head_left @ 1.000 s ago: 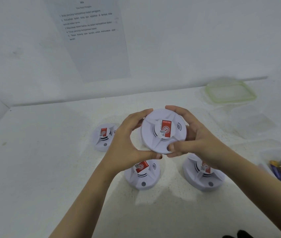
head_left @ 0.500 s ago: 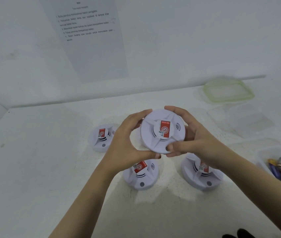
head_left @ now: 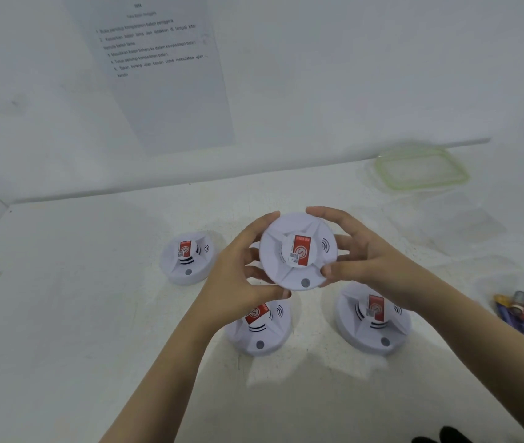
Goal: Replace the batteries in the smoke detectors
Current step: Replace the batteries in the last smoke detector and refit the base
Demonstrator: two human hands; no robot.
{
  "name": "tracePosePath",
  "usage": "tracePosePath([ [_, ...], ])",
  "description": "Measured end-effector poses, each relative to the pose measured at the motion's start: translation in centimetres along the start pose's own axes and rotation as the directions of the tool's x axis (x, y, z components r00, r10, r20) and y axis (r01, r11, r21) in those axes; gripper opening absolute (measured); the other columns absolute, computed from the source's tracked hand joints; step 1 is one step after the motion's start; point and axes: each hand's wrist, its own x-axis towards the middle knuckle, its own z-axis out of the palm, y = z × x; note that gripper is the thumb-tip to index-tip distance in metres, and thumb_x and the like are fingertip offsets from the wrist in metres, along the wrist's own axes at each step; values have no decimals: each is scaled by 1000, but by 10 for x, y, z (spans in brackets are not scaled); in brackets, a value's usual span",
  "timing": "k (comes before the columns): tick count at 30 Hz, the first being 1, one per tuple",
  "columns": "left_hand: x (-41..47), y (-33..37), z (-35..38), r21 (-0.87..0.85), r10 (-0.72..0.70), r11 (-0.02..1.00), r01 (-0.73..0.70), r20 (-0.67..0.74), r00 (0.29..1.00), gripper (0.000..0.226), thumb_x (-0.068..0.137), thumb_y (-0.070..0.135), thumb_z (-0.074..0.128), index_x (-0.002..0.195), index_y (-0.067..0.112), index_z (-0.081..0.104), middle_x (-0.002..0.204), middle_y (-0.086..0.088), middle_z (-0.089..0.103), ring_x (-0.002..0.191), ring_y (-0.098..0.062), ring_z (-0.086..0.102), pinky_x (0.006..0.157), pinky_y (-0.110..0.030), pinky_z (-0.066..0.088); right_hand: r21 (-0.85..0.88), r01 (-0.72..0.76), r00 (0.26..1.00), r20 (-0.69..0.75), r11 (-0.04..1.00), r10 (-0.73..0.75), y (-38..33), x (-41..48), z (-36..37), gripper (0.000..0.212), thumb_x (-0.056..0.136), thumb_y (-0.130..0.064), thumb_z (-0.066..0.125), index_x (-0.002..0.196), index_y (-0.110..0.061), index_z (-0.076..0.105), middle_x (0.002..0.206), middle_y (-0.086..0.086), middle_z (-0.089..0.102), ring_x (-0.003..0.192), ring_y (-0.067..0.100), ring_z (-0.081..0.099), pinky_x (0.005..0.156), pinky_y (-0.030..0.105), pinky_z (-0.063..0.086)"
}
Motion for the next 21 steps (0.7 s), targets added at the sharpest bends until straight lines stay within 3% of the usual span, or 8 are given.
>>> tracePosePath([
  [7,0,-9,5,-38,-49,998,50,42,998,91,57,3,79,134,37,45,126,11,59,105,-18,64,76,-36,60,16,-36,999,-35,999,36,16,-2,-1,64,82,12,61,127,-32,45,110,13,68,94,33,67,76,37,56],
  [21,0,-13,9,-63,-50,997,52,35,998,89,57,1,79,132,37,48,120,17,62,103,-16,65,74,-30,58,64,-44,998,-35,997,46,25,-1,-4,63,75,0,66,125,-35,49,111,12,67,99,35,66,81,43,56],
])
